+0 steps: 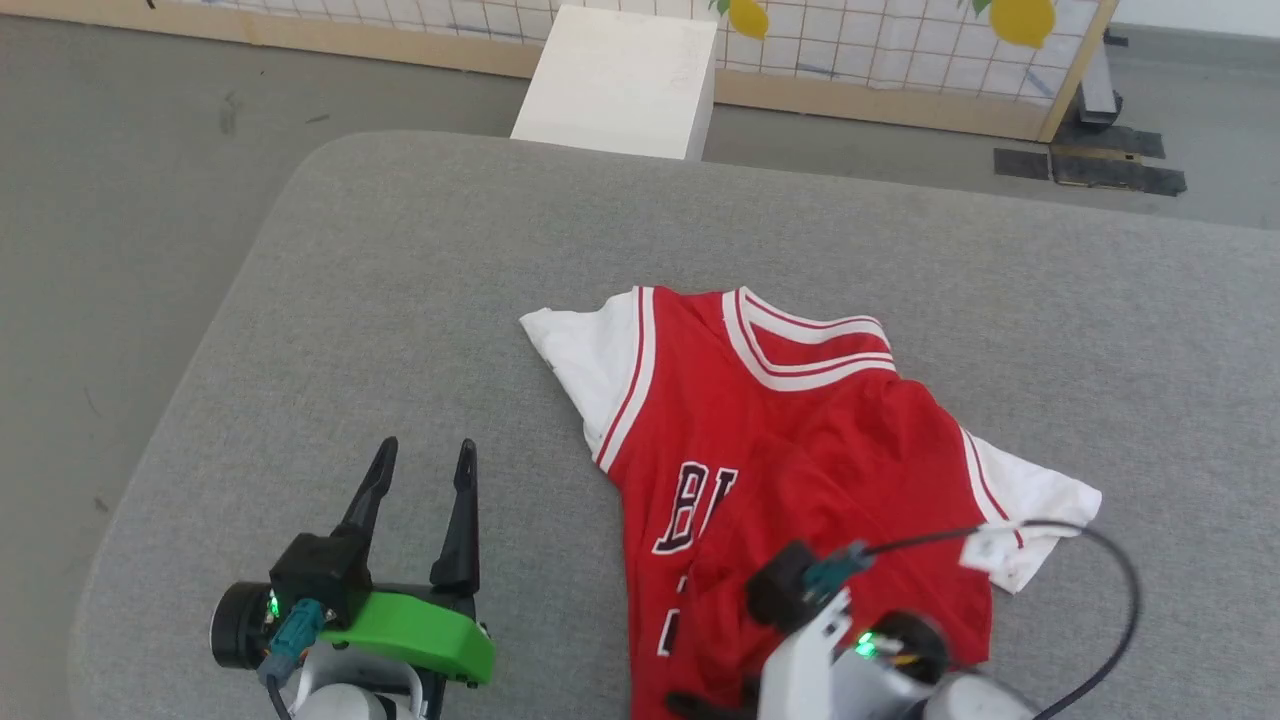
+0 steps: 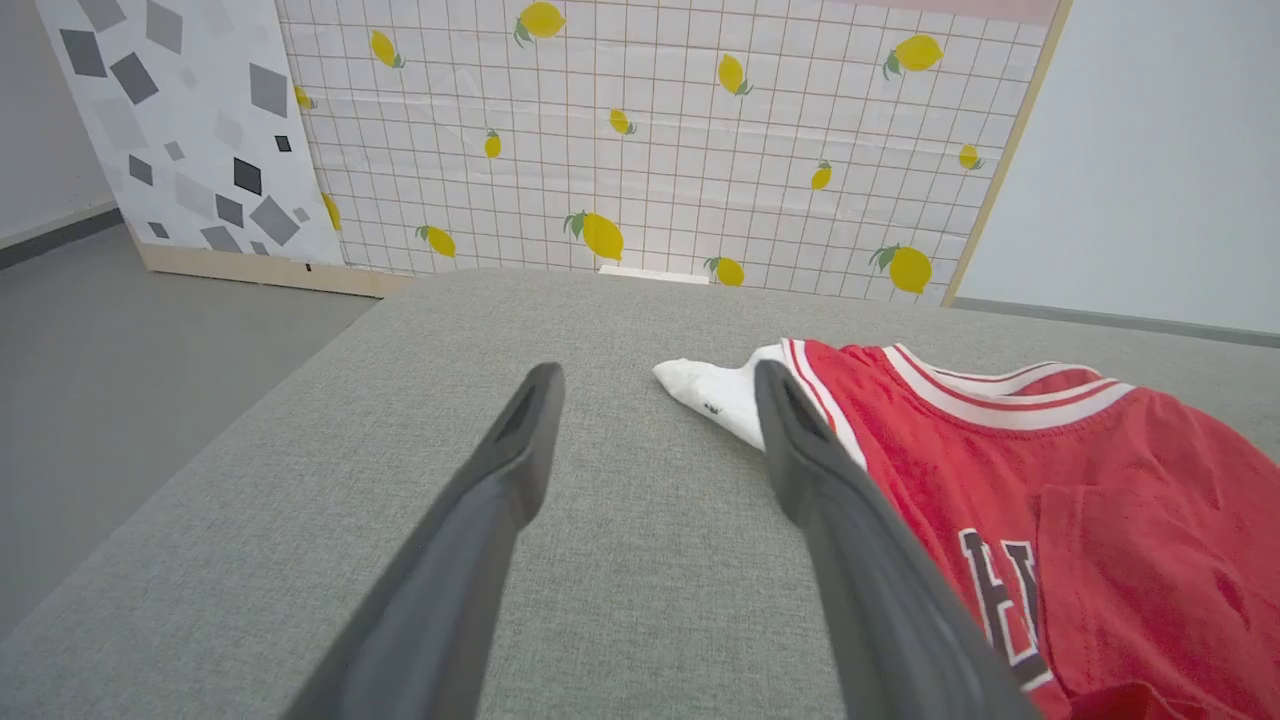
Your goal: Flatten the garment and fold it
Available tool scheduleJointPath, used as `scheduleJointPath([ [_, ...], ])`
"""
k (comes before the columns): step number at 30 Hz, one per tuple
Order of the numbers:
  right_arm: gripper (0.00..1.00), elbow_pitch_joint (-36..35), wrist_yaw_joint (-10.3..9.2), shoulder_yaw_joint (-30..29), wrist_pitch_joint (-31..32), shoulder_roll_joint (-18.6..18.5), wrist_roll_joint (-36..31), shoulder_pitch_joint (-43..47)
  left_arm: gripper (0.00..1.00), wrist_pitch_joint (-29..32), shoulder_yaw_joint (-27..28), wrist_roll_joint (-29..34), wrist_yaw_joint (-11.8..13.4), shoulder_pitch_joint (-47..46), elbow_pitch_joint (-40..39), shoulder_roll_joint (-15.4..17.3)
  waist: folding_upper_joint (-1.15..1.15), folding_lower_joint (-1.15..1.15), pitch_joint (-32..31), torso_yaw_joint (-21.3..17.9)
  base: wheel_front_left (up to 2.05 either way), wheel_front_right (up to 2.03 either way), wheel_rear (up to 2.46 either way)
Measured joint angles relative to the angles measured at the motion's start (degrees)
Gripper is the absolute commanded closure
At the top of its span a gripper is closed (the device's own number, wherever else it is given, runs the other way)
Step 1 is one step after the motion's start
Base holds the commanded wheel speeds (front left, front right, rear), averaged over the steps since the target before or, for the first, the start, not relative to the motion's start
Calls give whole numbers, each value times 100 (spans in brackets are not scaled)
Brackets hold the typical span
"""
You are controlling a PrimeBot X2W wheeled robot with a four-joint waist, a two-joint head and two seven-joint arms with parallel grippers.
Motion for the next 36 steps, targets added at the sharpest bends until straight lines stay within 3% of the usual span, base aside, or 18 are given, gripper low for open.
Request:
scheduleJointPath([
  [6, 0, -252, 0, -1292, 186, -468, -222, -54, 0, 0, 43, 2, -49, 4, 22, -54, 0, 0, -41, -111, 0, 0, 0],
  [11, 0, -186, 0, -2624, 621, -1002, -868, -258, 0, 0, 53, 18, -93, 0, 9, -80, 0, 0, 33, -152, 0, 0, 0],
  [14, 0, 68, 0, -3010, 760, -1120, -1251, -424, 0, 0, 46, 22, -101, -8, 3, -89, 0, 0, 112, -151, 0, 0, 0],
  [22, 0, 1062, 0, -3199, 873, -1056, -1718, -807, 0, 0, 4, 49, -153, -80, 15, -105, 0, 0, 374, -41, 0, 0, 0],
  [30, 0, 1727, 0, -2998, 711, -1021, -1889, -1068, 0, 0, 1, 49, -178, -189, 53, -108, 0, 0, 615, 116, 0, 0, 0],
  [31, 8, 1757, 0, -2955, 680, -1026, -1878, -1092, 0, 0, -4, 49, -177, -193, 54, -108, 0, 0, 634, 128, 0, 0, 0],
  [32, 68, 1786, 0, -2922, 638, -1036, -1864, -1115, 0, 0, -10, 48, -177, -193, 57, -108, 0, 0, 650, 135, 0, 0, 0],
  [33, 100, 1797, 0, -2896, 586, -1050, -1846, -1128, 0, 0, -15, 46, -177, -193, 60, -108, 0, 0, 658, 136, 0, 0, 0],
  [36, 100, 1859, 1, -2832, 345, -1073, -1834, -1177, 0, 0, -26, 42, -171, -195, 98, -110, 0, 0, 637, 115, 0, 0, 0],
])
